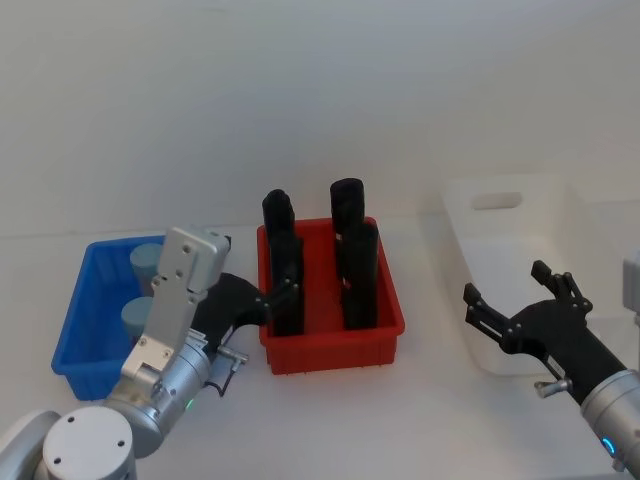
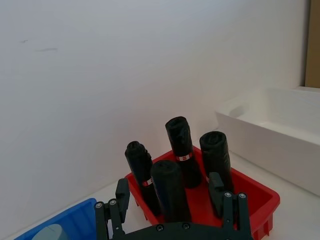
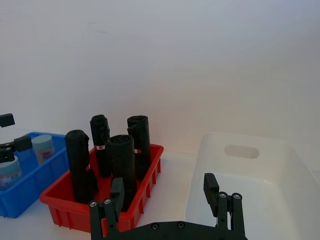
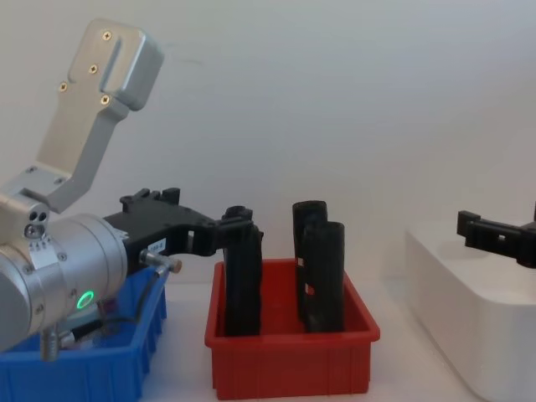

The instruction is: Pick the cotton swabs from the blue box and place them into the white box.

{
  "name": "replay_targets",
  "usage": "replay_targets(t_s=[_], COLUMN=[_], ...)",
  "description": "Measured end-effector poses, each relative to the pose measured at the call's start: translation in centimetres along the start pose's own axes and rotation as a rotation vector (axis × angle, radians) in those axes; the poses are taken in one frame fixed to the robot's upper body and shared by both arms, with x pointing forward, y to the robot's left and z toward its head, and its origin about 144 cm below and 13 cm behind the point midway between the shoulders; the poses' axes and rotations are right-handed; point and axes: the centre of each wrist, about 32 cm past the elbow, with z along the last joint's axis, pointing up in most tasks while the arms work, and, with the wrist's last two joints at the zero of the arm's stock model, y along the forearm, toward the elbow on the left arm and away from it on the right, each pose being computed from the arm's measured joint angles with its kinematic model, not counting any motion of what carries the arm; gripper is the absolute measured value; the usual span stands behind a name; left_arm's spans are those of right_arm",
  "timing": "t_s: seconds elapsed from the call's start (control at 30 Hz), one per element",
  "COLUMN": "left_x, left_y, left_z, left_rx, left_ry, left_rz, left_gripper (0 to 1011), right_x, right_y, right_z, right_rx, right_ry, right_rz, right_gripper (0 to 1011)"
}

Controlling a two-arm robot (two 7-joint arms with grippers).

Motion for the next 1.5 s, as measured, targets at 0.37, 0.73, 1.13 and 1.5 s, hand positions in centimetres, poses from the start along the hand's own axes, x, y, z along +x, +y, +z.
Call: replay_targets(t_s=[0.37,0.73,1.13,1.5], left_x=[2.3,4.9,7.2,8.5], left_y=[-0.8,-0.4,0.3,0.4], left_z=[-0.8,-0.9,-0.9,-1.1], left_rx=[0.038,0.117,0.214,0.27], left_ry=[0.034,0.073,0.109,0.145], left_rz=[0.041,0.145,0.221,0.212], left_gripper=[1004,1004,1004,1004], right_x=[0.0,0.0,0.0,0.0], right_y=[0.0,0.0,0.0,0.0], right_z=[0.0,0.0,0.0,0.0], right_rx=[0.0,0.0,0.0,0.0], right_ry=[0.0,0.0,0.0,0.0], right_rz=[0.0,0.0,0.0,0.0], right_gripper=[1002,1002,1002,1002])
